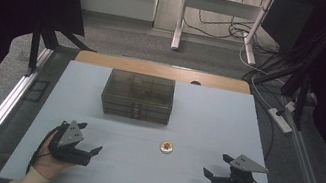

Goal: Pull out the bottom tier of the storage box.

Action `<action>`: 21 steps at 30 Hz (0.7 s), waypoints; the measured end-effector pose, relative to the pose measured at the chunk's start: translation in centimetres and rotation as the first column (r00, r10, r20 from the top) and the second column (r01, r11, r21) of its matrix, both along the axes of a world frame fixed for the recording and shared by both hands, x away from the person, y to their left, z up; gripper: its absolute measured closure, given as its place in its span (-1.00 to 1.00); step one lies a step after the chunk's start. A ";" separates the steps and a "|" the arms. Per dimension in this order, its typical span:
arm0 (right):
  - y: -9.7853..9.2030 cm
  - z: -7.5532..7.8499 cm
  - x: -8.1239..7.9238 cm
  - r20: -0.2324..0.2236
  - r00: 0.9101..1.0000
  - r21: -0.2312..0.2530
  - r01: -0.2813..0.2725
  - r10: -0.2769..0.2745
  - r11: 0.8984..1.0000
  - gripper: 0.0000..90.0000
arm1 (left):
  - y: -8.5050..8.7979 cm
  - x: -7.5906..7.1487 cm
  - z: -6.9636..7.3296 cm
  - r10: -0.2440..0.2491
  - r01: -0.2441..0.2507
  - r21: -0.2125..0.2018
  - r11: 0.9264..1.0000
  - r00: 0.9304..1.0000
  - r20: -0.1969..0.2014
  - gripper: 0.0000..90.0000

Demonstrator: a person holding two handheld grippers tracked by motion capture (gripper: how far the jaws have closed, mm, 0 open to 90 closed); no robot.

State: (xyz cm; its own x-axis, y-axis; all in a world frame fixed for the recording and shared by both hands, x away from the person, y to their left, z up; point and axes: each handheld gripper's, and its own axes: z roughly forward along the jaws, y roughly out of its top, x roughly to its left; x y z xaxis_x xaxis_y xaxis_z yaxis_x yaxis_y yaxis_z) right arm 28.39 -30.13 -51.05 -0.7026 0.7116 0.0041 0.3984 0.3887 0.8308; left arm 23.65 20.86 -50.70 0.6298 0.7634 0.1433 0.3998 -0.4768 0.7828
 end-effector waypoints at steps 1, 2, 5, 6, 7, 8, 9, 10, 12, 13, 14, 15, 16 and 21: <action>0.0 -0.1 0.0 -0.003 1.000 -0.001 -0.001 0.001 1.000 -0.80 | -0.1 0.0 0.0 -0.002 0.002 0.006 1.000 1.000 0.003 -0.79; 0.0 -0.1 0.0 -0.005 1.000 -0.001 0.000 0.000 1.000 -0.80 | -0.2 0.0 0.1 -0.003 0.003 0.012 1.000 1.000 0.009 -0.79; 0.1 -0.2 0.0 -0.008 1.000 -0.005 -0.003 0.003 1.000 -0.80 | -0.7 0.0 0.2 -0.016 0.015 0.032 0.999 1.000 0.024 -0.78; 0.1 -0.2 0.0 -0.007 1.000 -0.007 -0.003 0.003 1.000 -0.80 | -0.8 0.0 0.3 -0.023 0.021 0.040 0.999 0.999 0.029 -0.78; 0.2 -0.3 0.0 -0.007 1.000 -0.008 -0.004 0.004 1.000 -0.80 | -1.0 0.0 0.3 -0.031 0.030 0.047 0.998 0.999 0.036 -0.79; 0.2 -0.3 0.0 -0.007 1.000 -0.009 -0.006 0.006 1.000 -0.80 | -1.1 0.0 0.4 -0.039 0.037 0.052 0.998 0.998 0.043 -0.79; 0.2 -0.3 0.0 -0.007 1.000 -0.009 -0.006 0.006 1.000 -0.80 | -1.2 0.0 0.4 -0.045 0.042 0.057 0.997 0.998 0.050 -0.79; 0.2 -0.3 0.0 -0.008 1.000 -0.009 -0.005 0.005 1.000 -0.80 | -1.3 0.0 0.4 -0.051 0.047 0.062 0.997 0.997 0.055 -0.79; 0.2 -0.3 0.0 -0.018 1.000 0.009 -0.009 0.009 1.000 -0.80 | -1.4 0.0 0.5 -0.059 0.055 0.069 0.996 0.996 0.061 -0.79; 0.2 -0.2 0.0 -0.022 1.000 0.030 -0.012 0.013 0.999 -0.80 | -1.4 0.1 0.5 -0.061 0.056 0.075 0.996 0.996 0.064 -0.79; 0.1 -0.2 0.0 -0.024 1.000 0.043 -0.016 0.017 0.999 -0.80 | -1.5 0.1 0.5 -0.062 0.056 0.084 0.995 0.996 0.068 -0.79; 0.1 -0.1 0.0 -0.024 1.000 0.049 -0.016 0.017 0.999 -0.80 | -1.6 0.1 0.5 -0.063 0.057 0.093 0.994 0.995 0.072 -0.79; 0.1 -0.1 0.0 -0.023 1.000 0.048 -0.012 0.014 0.999 -0.80 | -1.7 0.1 0.5 -0.065 0.057 0.100 0.993 0.995 0.077 -0.79; 0.2 -0.1 -0.1 -0.014 1.000 0.041 -0.009 0.010 0.999 -0.80 | -2.2 0.1 0.5 -0.082 0.068 0.139 0.988 0.993 0.091 -0.78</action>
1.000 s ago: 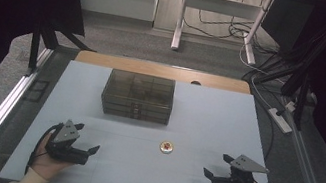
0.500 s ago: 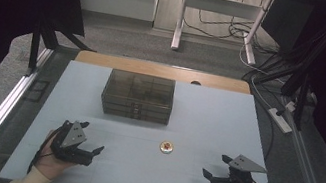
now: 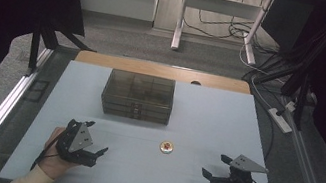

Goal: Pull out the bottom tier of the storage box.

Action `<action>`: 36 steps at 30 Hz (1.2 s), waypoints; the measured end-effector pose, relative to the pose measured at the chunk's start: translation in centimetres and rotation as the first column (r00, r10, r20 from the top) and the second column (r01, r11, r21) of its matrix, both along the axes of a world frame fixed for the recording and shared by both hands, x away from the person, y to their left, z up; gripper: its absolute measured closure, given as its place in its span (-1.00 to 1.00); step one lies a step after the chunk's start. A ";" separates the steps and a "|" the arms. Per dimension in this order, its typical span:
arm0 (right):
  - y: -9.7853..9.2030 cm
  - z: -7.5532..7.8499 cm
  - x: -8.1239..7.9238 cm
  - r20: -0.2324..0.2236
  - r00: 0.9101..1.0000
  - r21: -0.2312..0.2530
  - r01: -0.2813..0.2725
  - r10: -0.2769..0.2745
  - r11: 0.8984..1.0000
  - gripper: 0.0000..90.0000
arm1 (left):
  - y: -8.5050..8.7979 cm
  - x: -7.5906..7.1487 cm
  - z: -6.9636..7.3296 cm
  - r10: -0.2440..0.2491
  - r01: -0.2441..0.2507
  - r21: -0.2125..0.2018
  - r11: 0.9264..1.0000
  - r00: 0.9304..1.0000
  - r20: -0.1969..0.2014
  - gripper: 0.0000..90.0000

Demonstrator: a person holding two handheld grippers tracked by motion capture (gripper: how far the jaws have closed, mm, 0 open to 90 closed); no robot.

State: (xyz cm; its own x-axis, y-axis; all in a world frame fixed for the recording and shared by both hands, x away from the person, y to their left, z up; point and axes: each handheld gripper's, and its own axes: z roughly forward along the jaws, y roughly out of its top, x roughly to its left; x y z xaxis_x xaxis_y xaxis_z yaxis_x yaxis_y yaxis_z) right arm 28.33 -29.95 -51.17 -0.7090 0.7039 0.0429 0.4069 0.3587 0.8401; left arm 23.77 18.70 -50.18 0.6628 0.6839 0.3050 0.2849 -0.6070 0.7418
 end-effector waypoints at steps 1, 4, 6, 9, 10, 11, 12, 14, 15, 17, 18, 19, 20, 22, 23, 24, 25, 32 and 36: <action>0.0 0.0 0.0 0.002 1.000 -0.002 0.000 0.000 1.000 -0.80 | -0.1 0.0 0.0 -0.005 0.005 0.007 1.000 1.000 0.004 -0.78; 0.1 0.0 0.0 0.002 1.000 -0.007 -0.001 0.001 1.000 -0.80 | -0.4 0.0 0.0 -0.013 0.012 0.029 1.000 1.000 0.018 -0.77; 0.1 0.0 0.0 0.004 1.000 -0.008 0.000 0.000 1.000 -0.80 | -0.6 0.0 -0.1 -0.017 0.016 0.045 0.999 1.000 0.025 -0.77; 0.1 -0.1 0.0 0.003 1.000 -0.009 0.003 -0.003 1.000 -0.80 | -0.9 0.0 -0.1 -0.025 0.023 0.070 0.997 0.999 0.035 -0.77; 0.0 -0.1 0.0 0.002 1.000 -0.011 0.003 -0.003 1.000 -0.80 | -1.0 0.0 -0.2 -0.028 0.025 0.074 0.997 0.999 0.037 -0.77; 0.0 -0.1 0.0 0.001 1.000 -0.012 0.004 -0.004 1.000 -0.80 | -1.1 0.1 -0.2 -0.031 0.028 0.077 0.997 0.999 0.035 -0.77; 0.1 -0.1 0.0 0.002 1.000 -0.013 0.006 -0.006 1.000 -0.80 | -1.2 0.1 -0.2 -0.032 0.029 0.081 0.996 0.999 0.034 -0.77; 0.1 -0.2 0.1 -0.001 1.000 -0.015 0.003 -0.003 1.000 -0.80 | -1.3 0.1 -0.1 -0.035 0.032 0.090 0.995 0.999 0.038 -0.77; 0.2 -0.3 0.1 0.000 1.000 -0.018 0.004 -0.004 1.000 -0.80 | -1.4 0.1 -0.1 -0.037 0.032 0.098 0.995 0.998 0.043 -0.77; 0.2 -0.3 0.1 -0.002 1.000 -0.026 0.003 -0.003 1.000 -0.80 | -1.6 0.1 -0.1 -0.038 0.032 0.111 0.993 0.998 0.052 -0.77; 0.3 -0.3 0.1 -0.001 1.000 -0.029 0.004 -0.004 1.000 -0.80 | -1.6 0.2 -0.1 -0.039 0.033 0.116 0.993 0.998 0.053 -0.76; 0.3 -0.3 0.1 -0.001 1.000 -0.032 0.005 -0.005 0.999 -0.80 | -1.6 0.2 -0.1 -0.041 0.034 0.120 0.992 0.998 0.056 -0.76; 0.3 -0.3 0.0 -0.001 1.000 -0.032 0.006 -0.006 0.999 -0.80 | -1.7 0.2 -0.2 -0.043 0.036 0.124 0.992 0.997 0.057 -0.76; 0.3 -0.3 0.0 -0.001 1.000 -0.030 0.007 -0.007 1.000 -0.80 | -1.8 0.3 -0.2 -0.051 0.043 0.127 0.991 0.997 0.055 -0.75; 0.3 -0.3 0.0 0.000 1.000 -0.031 0.007 -0.007 0.999 -0.80 | -1.8 0.3 -0.3 -0.057 0.050 0.128 0.991 0.997 0.056 -0.75; 0.3 -0.4 0.0 -0.001 1.000 -0.031 0.007 -0.007 1.000 -0.80 | -1.9 0.3 -0.3 -0.062 0.054 0.133 0.990 0.996 0.058 -0.74; 0.3 -0.4 0.1 -0.003 1.000 -0.032 0.005 -0.005 0.999 -0.80 | -2.0 0.3 -0.4 -0.070 0.062 0.140 0.988 0.996 0.058 -0.73; 0.5 -0.6 0.1 -0.010 1.000 -0.040 0.002 -0.002 0.999 -0.80 | -2.9 0.6 -0.8 -0.093 0.078 0.192 0.978 0.993 0.071 -0.73; 0.5 -0.6 0.1 -0.007 1.000 -0.038 0.006 -0.006 0.999 -0.80 | -3.4 0.8 -0.9 -0.100 0.081 0.211 0.974 0.992 0.079 -0.73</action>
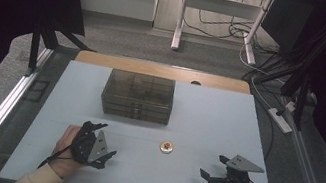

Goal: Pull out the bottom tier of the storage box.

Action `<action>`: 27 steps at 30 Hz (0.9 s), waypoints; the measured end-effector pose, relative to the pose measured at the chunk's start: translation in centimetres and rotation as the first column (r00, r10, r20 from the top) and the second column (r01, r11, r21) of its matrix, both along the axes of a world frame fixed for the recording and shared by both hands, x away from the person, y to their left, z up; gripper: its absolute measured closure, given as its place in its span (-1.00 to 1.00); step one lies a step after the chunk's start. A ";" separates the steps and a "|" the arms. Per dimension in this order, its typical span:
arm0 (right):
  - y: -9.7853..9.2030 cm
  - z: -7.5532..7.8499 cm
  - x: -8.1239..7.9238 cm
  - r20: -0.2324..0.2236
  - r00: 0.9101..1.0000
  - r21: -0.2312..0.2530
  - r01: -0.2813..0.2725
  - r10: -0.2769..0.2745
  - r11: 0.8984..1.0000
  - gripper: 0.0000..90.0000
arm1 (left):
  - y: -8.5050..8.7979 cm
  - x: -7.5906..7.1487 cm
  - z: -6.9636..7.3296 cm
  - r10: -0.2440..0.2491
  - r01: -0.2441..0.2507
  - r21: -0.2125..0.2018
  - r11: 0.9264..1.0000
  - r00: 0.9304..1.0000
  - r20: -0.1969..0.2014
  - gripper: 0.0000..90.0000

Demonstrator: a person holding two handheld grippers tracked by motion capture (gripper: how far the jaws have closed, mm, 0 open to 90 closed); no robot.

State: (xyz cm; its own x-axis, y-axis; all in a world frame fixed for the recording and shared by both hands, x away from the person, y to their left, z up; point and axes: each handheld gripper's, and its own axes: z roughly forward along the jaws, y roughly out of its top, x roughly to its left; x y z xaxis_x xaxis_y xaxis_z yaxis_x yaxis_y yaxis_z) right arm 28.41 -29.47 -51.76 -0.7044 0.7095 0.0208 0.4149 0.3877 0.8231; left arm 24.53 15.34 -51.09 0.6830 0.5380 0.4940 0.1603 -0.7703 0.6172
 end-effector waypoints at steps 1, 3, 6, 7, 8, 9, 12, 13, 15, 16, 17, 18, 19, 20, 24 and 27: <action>0.0 0.0 0.0 0.000 1.000 0.001 0.000 0.000 1.000 -0.80 | -0.1 0.0 0.0 0.000 0.000 0.008 1.000 1.000 0.002 -0.73; 0.0 0.0 0.0 -0.001 1.000 0.002 -0.001 0.001 1.000 -0.80 | -0.4 0.1 -0.1 0.000 -0.001 0.024 1.000 1.000 0.011 -0.73; 0.0 0.0 0.0 0.001 1.000 0.000 0.000 0.000 1.000 -0.80 | -0.8 0.2 -0.3 -0.016 0.015 0.042 0.999 1.000 0.020 -0.74; 0.0 0.0 0.0 -0.003 1.000 -0.002 -0.003 0.003 1.000 -0.80 | -0.9 0.2 -0.3 -0.018 0.017 0.052 0.999 1.000 0.024 -0.74; 0.0 0.0 0.0 -0.003 1.000 -0.004 -0.002 0.002 1.000 -0.80 | -1.1 0.2 -0.3 -0.021 0.020 0.060 0.998 0.999 0.027 -0.74; 0.1 0.0 0.0 -0.002 1.000 -0.004 -0.001 0.001 1.000 -0.80 | -1.2 0.2 -0.4 -0.023 0.021 0.067 0.998 0.999 0.028 -0.74; 0.0 0.0 0.0 -0.006 1.000 -0.005 -0.004 0.004 1.000 -0.80 | -1.4 0.3 -0.4 -0.026 0.023 0.081 0.996 0.999 0.038 -0.74; 0.0 0.0 0.0 -0.007 1.000 -0.006 -0.003 0.003 1.000 -0.80 | -1.5 0.3 -0.4 -0.027 0.023 0.086 0.996 0.999 0.042 -0.74; 0.0 -0.1 0.0 -0.004 1.000 -0.004 0.001 -0.001 1.000 -0.80 | -1.8 0.3 -0.4 -0.028 0.023 0.098 0.995 0.998 0.055 -0.74; 0.1 -0.1 0.0 -0.003 1.000 -0.004 0.002 -0.002 1.000 -0.80 | -1.9 0.4 -0.4 -0.032 0.026 0.105 0.994 0.998 0.061 -0.74; 0.1 -0.1 0.0 -0.003 1.000 -0.005 0.002 -0.002 1.000 -0.80 | -1.9 0.4 -0.4 -0.037 0.029 0.120 0.992 0.997 0.065 -0.74; 0.1 -0.1 0.0 -0.003 1.000 -0.007 0.001 -0.001 1.000 -0.80 | -2.1 0.4 -0.4 -0.040 0.031 0.128 0.991 0.997 0.070 -0.73; 0.1 -0.1 0.0 -0.003 1.000 -0.009 0.001 -0.001 1.000 -0.80 | -2.2 0.4 -0.5 -0.041 0.031 0.133 0.991 0.996 0.075 -0.73; 0.1 -0.1 0.0 -0.003 1.000 -0.010 0.000 0.000 1.000 -0.80 | -2.3 0.4 -0.5 -0.042 0.031 0.140 0.990 0.996 0.079 -0.73; 0.1 -0.1 0.0 -0.004 1.000 -0.012 0.000 0.000 1.000 -0.80 | -2.5 0.5 -0.6 -0.045 0.030 0.159 0.987 0.995 0.092 -0.73; 0.1 -0.2 0.0 -0.005 1.000 -0.013 0.003 -0.003 1.000 -0.80 | -2.6 0.7 -0.6 -0.045 0.028 0.168 0.985 0.994 0.097 -0.72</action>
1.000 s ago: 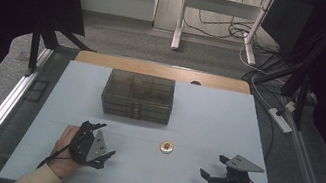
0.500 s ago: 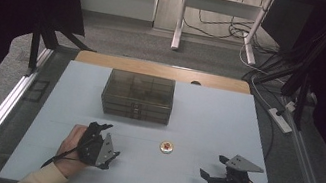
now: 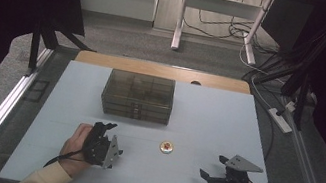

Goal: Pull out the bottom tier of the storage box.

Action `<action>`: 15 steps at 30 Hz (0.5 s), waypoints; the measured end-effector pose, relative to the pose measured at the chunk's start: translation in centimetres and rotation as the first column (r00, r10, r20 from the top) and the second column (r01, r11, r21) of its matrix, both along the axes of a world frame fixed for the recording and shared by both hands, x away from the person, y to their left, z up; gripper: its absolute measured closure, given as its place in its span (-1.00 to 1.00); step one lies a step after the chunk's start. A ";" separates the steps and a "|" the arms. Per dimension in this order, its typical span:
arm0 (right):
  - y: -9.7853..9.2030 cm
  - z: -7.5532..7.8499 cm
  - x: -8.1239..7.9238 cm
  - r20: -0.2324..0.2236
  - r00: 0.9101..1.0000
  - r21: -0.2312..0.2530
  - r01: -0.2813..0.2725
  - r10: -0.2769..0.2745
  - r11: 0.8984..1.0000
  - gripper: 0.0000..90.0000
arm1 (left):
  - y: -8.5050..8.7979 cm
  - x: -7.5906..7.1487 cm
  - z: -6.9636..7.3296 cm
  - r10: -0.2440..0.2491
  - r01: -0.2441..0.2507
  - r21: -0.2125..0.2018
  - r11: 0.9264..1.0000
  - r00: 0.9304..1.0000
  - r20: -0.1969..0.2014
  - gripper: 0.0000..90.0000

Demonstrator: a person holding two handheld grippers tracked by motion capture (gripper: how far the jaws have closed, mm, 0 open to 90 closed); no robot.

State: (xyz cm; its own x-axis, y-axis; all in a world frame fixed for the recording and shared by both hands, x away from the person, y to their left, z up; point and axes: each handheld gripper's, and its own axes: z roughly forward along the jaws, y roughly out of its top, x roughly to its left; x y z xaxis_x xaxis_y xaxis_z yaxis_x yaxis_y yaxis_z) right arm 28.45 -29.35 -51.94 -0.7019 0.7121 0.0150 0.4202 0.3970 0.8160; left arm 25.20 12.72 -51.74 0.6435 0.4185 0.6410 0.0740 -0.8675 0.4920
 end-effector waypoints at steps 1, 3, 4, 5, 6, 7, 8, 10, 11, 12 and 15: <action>0.0 0.0 0.0 0.000 1.000 0.000 0.000 0.000 1.000 -0.80 | 0.0 0.1 0.0 -0.005 0.005 -0.002 1.000 1.000 0.001 -0.72; 0.0 0.0 0.0 0.001 1.000 -0.001 0.000 0.000 1.000 -0.80 | 0.0 0.2 -0.1 -0.006 0.006 -0.002 1.000 1.000 0.007 -0.72; 0.0 0.0 0.0 0.001 1.000 0.000 0.000 0.000 1.000 -0.80 | 0.0 0.2 -0.1 -0.006 0.006 0.000 1.000 1.000 0.009 -0.72; 0.0 0.0 0.0 0.001 1.000 -0.001 0.000 0.000 1.000 -0.80 | 0.0 0.2 -0.1 -0.006 0.006 0.002 1.000 1.000 0.011 -0.72; 0.0 0.0 0.0 0.000 1.000 -0.001 0.000 0.000 1.000 -0.80 | 0.0 0.3 -0.1 -0.006 0.006 0.003 1.000 1.000 0.012 -0.72; 0.0 0.0 0.0 -0.001 1.000 -0.003 0.000 0.000 1.000 -0.80 | 0.0 0.3 -0.1 -0.006 0.006 0.003 1.000 1.000 0.014 -0.72; 0.0 0.0 0.0 -0.001 1.000 -0.003 0.000 0.000 1.000 -0.80 | 0.0 0.4 -0.1 -0.006 0.006 0.003 1.000 1.000 0.015 -0.72; 0.1 -0.1 0.0 -0.001 1.000 -0.006 -0.002 0.002 1.000 -0.80 | -0.1 0.5 -0.2 -0.005 0.005 0.001 1.000 1.000 0.020 -0.71; 0.1 -0.1 0.0 -0.001 1.000 -0.007 -0.002 0.002 1.000 -0.80 | -0.1 0.5 -0.2 -0.004 0.004 0.001 1.000 1.000 0.022 -0.71; 0.1 -0.1 0.0 -0.001 1.000 -0.007 -0.002 0.002 1.000 -0.80 | -0.1 0.6 -0.2 -0.003 0.003 0.003 1.000 1.000 0.022 -0.71; 0.0 -0.1 0.0 0.000 1.000 -0.005 -0.001 0.001 1.000 -0.80 | -0.2 0.7 -0.3 -0.001 0.001 0.009 1.000 1.000 0.029 -0.71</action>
